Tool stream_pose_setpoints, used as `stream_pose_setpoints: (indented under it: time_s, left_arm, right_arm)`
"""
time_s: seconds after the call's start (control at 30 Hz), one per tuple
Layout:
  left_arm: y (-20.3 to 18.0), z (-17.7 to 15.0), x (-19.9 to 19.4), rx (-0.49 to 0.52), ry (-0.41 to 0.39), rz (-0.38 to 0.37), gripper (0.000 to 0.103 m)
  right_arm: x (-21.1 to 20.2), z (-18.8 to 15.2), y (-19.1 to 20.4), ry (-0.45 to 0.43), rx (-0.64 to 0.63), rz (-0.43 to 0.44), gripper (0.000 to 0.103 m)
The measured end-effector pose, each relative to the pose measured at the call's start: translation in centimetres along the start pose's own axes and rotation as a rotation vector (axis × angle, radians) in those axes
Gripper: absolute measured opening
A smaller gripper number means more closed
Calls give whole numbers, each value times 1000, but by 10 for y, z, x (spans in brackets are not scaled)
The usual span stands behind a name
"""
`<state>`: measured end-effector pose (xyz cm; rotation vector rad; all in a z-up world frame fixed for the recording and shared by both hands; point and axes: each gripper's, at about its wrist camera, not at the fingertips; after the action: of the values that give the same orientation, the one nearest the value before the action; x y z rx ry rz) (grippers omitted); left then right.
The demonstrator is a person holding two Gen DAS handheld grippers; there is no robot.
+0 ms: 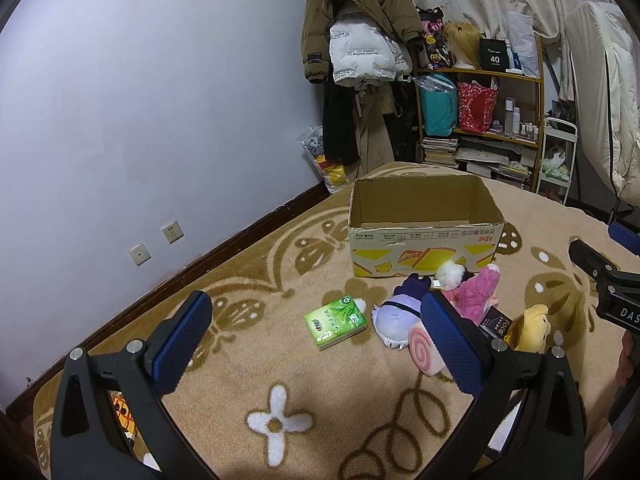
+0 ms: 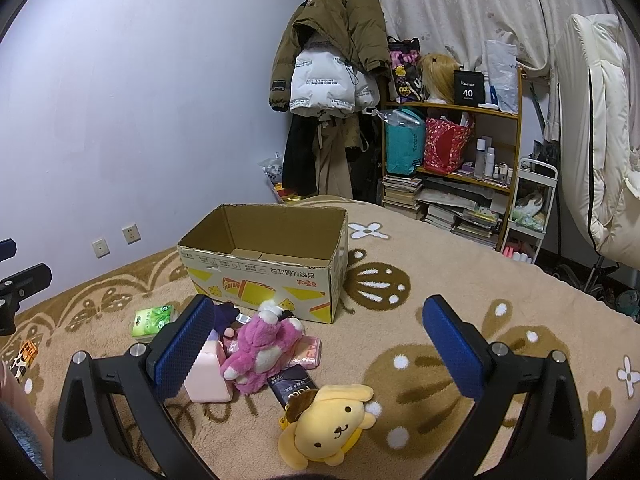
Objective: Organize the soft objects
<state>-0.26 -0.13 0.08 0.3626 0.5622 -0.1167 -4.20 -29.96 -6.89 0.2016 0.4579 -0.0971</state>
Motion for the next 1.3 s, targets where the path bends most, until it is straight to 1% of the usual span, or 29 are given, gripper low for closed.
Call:
stream_pose_setpoints:
  time_s: [0.77, 0.87, 1.1, 1.23, 1.3]
  left_arm:
    - [3, 1, 1, -4, 0, 3, 103]
    - [2, 1, 3, 1, 6, -6, 103]
    - [-6, 12, 11, 23, 20, 5, 103]
    - [-14, 24, 17, 54, 7, 20, 103]
    - [-16, 30, 21, 56, 6, 11, 103]
  right_arm:
    - [0, 0, 0, 2, 2, 1, 103]
    - [0, 0, 0, 2, 2, -1, 103]
    - [1, -4, -3, 14, 53, 12, 103]
    - [3, -4, -5, 33, 84, 38, 103]
    - [5, -1, -6, 42, 87, 38, 103]
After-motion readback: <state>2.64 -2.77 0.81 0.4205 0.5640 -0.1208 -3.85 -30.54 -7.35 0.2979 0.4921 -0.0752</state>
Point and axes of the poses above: each gripper's, at about its wrist camera, not at the fingertips, and x roughly the way its jaws point, y to its left, z to its top, and after that the axes turned 8 degrees about x, right-handed
